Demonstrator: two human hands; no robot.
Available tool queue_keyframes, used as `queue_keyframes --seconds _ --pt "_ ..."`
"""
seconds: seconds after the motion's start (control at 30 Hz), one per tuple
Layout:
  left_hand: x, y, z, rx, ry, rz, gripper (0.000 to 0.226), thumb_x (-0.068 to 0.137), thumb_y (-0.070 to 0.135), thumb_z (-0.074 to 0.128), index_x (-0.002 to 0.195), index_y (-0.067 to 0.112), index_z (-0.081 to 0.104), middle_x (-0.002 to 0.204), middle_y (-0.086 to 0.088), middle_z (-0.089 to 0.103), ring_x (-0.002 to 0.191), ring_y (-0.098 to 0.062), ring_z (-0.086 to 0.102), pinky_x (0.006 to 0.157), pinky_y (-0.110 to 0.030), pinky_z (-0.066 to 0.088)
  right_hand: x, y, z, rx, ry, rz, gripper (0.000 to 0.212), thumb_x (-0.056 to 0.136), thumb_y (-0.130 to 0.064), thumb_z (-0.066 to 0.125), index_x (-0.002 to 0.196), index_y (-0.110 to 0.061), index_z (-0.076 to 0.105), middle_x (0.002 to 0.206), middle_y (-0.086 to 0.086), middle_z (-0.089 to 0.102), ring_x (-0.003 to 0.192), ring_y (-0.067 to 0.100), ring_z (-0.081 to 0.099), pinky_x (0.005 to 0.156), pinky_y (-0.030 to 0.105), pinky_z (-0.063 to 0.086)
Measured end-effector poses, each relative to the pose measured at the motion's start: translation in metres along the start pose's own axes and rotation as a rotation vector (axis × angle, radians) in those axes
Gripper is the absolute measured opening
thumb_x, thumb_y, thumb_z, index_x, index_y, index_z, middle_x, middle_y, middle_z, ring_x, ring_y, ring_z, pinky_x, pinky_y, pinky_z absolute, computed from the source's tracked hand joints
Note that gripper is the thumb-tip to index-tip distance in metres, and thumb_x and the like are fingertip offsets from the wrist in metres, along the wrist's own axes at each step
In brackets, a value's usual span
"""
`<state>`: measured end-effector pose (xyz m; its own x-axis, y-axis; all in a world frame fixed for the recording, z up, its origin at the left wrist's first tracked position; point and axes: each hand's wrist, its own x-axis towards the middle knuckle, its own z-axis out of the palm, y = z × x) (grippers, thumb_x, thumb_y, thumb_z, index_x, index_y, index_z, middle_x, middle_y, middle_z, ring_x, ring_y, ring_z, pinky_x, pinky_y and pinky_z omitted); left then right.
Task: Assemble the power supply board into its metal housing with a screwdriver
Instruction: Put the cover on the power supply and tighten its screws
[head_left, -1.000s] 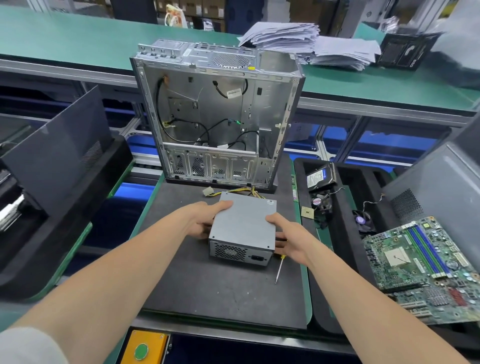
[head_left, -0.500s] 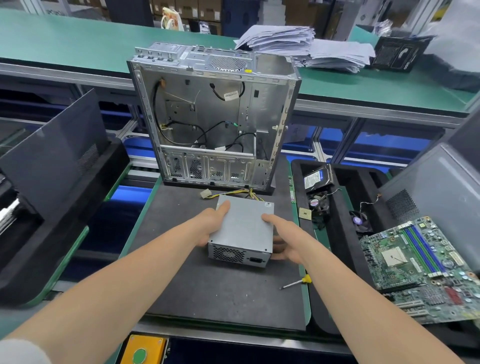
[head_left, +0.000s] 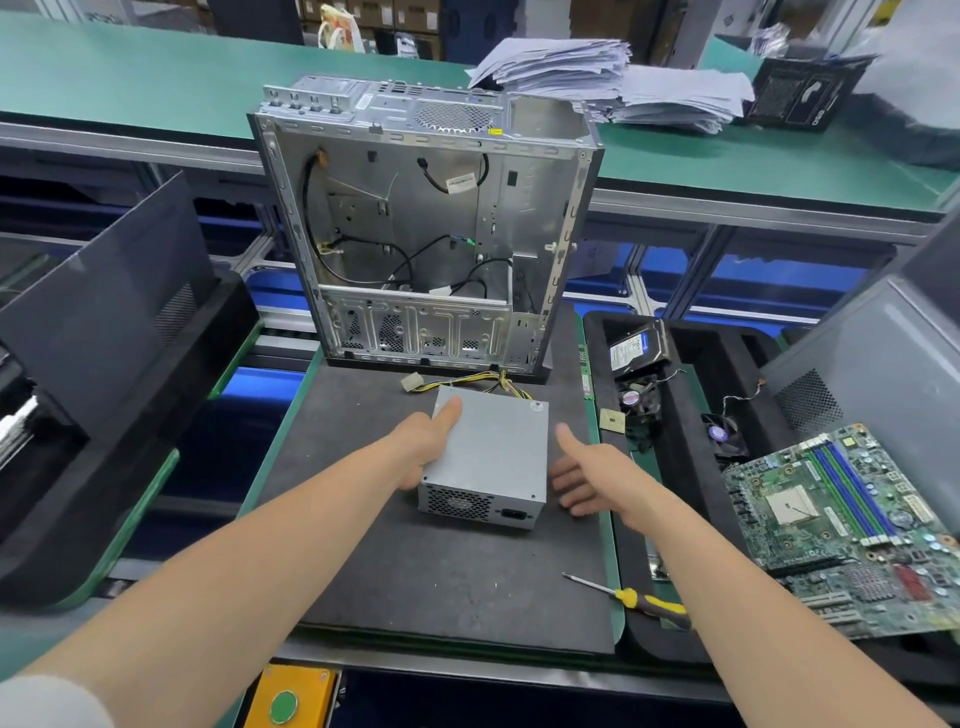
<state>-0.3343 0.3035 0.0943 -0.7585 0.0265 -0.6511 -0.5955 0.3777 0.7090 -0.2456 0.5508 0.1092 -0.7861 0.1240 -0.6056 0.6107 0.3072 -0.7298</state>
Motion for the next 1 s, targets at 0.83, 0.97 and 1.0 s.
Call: queue_keyframes --seconds 0.83,0.97,1.0 --pt "-0.003 0.002 0.004 -0.11 -0.01 -0.096 0.085 0.094 0.074 0.046 0.147 0.008 0.046 0.139 -0.014 0.059 0.123 -0.038 0.059 0.11 -0.053 0.044 0.023 0.0 -0.017 -0.35 0.241 -0.252 0.04 0.103 -0.027 0.054 0.074 -0.004 0.071 0.066 -0.001 0.076 0.048 0.012 0.06 0.057 0.029 0.055" --pt "-0.008 0.003 0.004 -0.145 -0.023 -0.094 0.083 0.095 0.072 0.048 0.147 0.008 0.045 0.137 -0.014 0.061 0.122 -0.038 0.061 0.11 -0.053 0.045 0.044 0.003 0.002 -0.185 0.403 -0.202 0.025 0.1 -0.021 0.062 0.085 -0.005 0.075 0.074 0.0 0.076 0.07 0.013 0.07 0.071 0.028 0.06" --pt "-0.009 0.003 0.003 -0.144 -0.021 -0.094 0.083 0.095 0.073 0.048 0.146 0.008 0.046 0.136 -0.014 0.062 0.121 -0.038 0.061 0.11 -0.053 0.045 0.046 0.005 0.006 -0.17 0.399 -0.189 0.014 0.099 -0.021 0.066 0.095 -0.01 0.072 0.084 0.001 0.075 0.084 0.019 0.07 0.079 0.033 0.058"
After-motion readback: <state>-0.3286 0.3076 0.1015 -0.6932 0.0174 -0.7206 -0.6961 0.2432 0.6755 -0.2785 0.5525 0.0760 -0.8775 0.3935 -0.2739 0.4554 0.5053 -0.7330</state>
